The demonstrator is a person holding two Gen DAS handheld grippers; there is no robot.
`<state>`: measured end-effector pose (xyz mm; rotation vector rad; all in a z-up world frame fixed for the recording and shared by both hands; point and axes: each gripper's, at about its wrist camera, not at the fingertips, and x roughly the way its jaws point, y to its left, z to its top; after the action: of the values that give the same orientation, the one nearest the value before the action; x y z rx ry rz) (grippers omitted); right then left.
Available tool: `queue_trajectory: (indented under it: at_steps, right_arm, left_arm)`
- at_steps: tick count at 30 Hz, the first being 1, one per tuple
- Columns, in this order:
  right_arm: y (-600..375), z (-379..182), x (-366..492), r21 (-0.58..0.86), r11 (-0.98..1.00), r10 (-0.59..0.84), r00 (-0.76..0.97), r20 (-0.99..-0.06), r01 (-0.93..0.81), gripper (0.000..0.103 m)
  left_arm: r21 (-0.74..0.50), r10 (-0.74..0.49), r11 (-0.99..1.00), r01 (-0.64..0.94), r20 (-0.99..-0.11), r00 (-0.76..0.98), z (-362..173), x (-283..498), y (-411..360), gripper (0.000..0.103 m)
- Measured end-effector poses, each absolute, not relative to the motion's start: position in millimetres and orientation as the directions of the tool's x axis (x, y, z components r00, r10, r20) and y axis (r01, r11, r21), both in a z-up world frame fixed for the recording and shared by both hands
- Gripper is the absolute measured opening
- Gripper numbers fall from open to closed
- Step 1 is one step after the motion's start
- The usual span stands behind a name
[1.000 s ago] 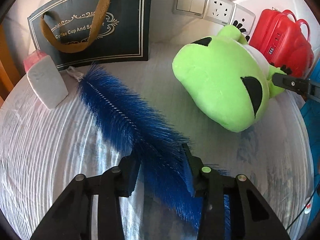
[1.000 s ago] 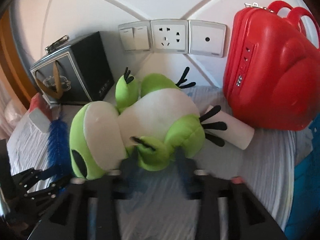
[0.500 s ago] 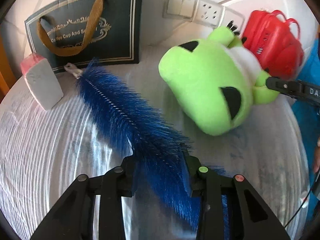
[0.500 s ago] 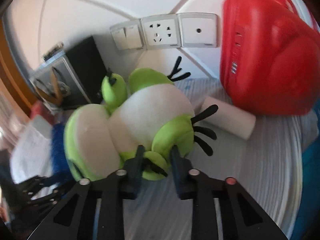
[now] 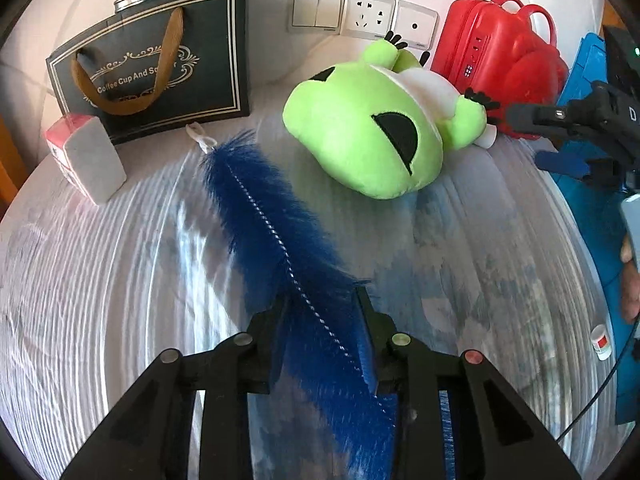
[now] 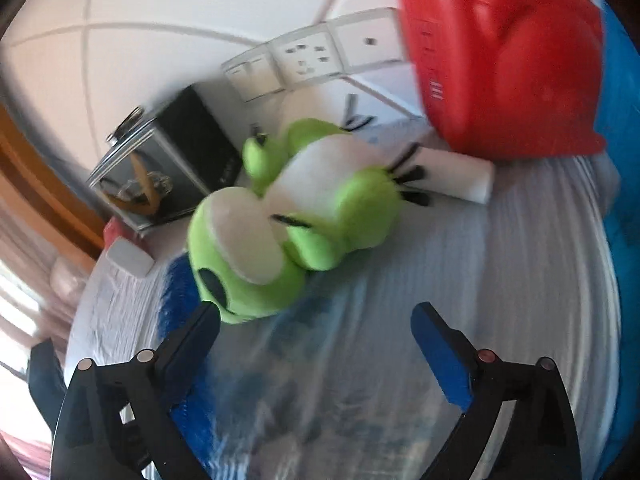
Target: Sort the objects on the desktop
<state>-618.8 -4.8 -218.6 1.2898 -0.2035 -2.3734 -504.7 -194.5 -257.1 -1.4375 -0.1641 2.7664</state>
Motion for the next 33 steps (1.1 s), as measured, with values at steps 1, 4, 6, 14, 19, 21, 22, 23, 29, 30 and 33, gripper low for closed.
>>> queue_trajectory:
  at_steps: [1, 4, 6, 14, 19, 21, 22, 23, 29, 30, 33]
  right_arm:
    - [-13, -219, -620, 0.309, -0.896, -0.434, -0.48, -0.762, 0.319, 0.098]
    - [-15, -216, -624, 0.278, -0.927, -0.374, -0.565, -0.735, 0.251, 0.097]
    - [-7, -221, -631, 0.304, -0.937, -0.345, -0.602, -0.72, 0.174, 0.097]
    - [-21, -260, -666, 0.262, -0.949, -0.315, -0.514, -0.798, 0.175, 0.022]
    - [-16, -237, -658, 0.242, -0.931, -0.355, -0.531, -0.769, 0.272, 0.019]
    - [-16, -220, -647, 0.195, -0.93, -0.346, -0.557, -0.755, 0.313, 0.019]
    - [-15, -216, -644, 0.203, -0.926, -0.355, -0.555, -0.752, 0.318, 0.018]
    - [-14, -210, -639, 0.208, -0.922, -0.365, -0.556, -0.747, 0.326, 0.018]
    - [-3, -188, -600, 0.208, -0.911, -0.384, -0.545, -0.746, 0.357, 0.014]
    - [0, -185, -590, 0.201, -0.91, -0.382, -0.546, -0.746, 0.361, 0.0]
    - [1, -189, -580, 0.156, -0.926, -0.333, -0.548, -0.767, 0.345, 0.003]
  left_arm:
    - [-0.1, 0.065, -0.995, 0.029, -0.815, -0.576, -256, -510, -191, 0.03]
    - [-0.101, 0.075, -0.995, 0.014, -0.817, -0.571, -261, -510, -185, 0.03]
    - [-0.105, 0.081, -0.994, 0.009, -0.818, -0.569, -263, -513, -184, 0.03]
    - [-0.119, 0.093, -0.993, 0.01, -0.821, -0.564, -266, -516, -182, 0.03]
    - [-0.125, 0.102, -0.992, 0.002, -0.816, -0.57, -262, -513, -182, 0.03]
    - [-0.125, 0.107, -0.992, -0.009, -0.809, -0.577, -259, -512, -180, 0.03]
    - [-0.125, 0.111, -0.992, -0.015, -0.806, -0.582, -257, -510, -179, 0.03]
    - [-0.126, 0.115, -0.992, -0.023, -0.802, -0.586, -254, -510, -178, 0.027]
    - [-0.128, 0.133, -0.99, -0.052, -0.788, -0.602, -240, -496, -172, 0.027]
    - [-0.127, 0.135, -0.99, -0.056, -0.79, -0.598, -241, -495, -172, 0.027]
    - [-0.127, 0.126, -0.991, -0.04, -0.803, -0.582, -249, -500, -172, 0.027]
